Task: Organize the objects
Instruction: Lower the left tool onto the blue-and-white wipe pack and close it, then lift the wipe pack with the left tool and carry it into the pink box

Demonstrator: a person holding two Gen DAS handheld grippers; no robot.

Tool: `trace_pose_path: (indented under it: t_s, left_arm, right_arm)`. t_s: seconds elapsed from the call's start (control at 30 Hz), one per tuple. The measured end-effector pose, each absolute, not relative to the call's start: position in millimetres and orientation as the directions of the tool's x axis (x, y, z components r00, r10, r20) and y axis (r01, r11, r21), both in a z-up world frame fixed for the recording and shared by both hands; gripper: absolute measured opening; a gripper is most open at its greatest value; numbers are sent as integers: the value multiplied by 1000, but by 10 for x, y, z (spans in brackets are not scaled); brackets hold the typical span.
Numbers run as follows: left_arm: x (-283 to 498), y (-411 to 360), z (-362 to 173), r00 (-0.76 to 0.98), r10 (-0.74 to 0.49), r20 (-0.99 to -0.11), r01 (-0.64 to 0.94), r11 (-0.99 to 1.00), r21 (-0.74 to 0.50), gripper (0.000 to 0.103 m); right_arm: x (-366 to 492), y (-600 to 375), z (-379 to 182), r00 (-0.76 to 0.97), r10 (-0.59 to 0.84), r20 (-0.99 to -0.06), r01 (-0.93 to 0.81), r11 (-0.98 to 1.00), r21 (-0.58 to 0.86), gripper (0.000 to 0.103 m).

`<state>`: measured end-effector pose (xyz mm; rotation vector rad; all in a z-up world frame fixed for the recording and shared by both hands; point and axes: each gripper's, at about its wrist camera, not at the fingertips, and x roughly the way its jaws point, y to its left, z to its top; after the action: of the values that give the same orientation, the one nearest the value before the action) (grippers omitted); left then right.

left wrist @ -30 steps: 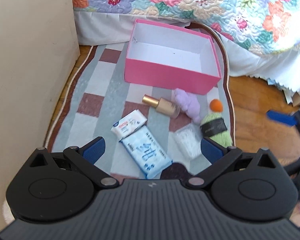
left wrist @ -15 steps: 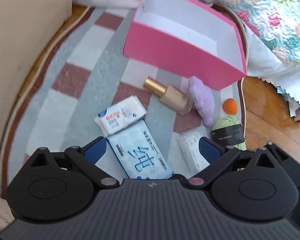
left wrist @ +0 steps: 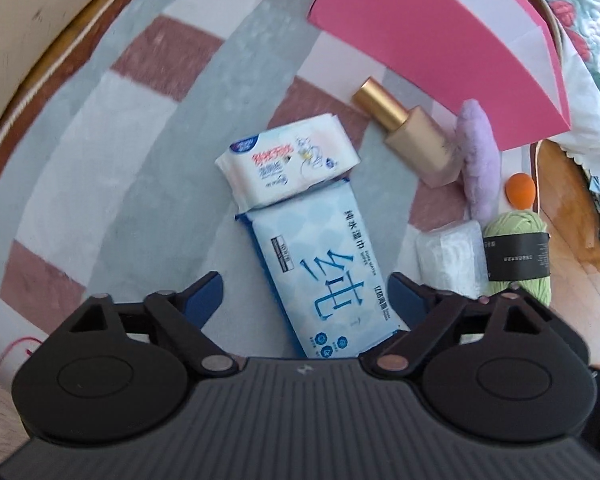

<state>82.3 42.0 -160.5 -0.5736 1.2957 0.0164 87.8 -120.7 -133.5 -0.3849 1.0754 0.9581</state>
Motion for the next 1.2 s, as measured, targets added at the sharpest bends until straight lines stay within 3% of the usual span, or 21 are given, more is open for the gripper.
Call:
trace_pose_path:
  t_s: [0.37, 0.4, 0.5, 0.8, 1.2]
  left_arm:
    - [764, 360, -1783, 321, -321, -891, -357, 831, -428, 53]
    - [755, 343, -1769, 331, -305, -893, -351, 838, -417, 45]
    - [726, 328, -1772, 348, -277, -896, -362, 841, -401, 39]
    - [666, 316, -1787, 377, -269, -886, -385, 825, -414, 39]
    - [580, 183, -1521, 372, -327, -869, -290, 848, -444, 39]
  right_arm:
    - [875, -1135, -1631, 161, 386, -908, -781, 612, 121, 88]
    - [832, -1131, -1617, 172, 392, -904, -795, 597, 108, 79]
    - [758, -1144, -1589, 187, 409, -893, -801, 590, 102, 72]
    - [758, -1274, -1595, 191, 451, -872, -761, 629, 158, 67]
    - [705, -1436, -1383, 176, 461, -870, -728, 656, 200, 62]
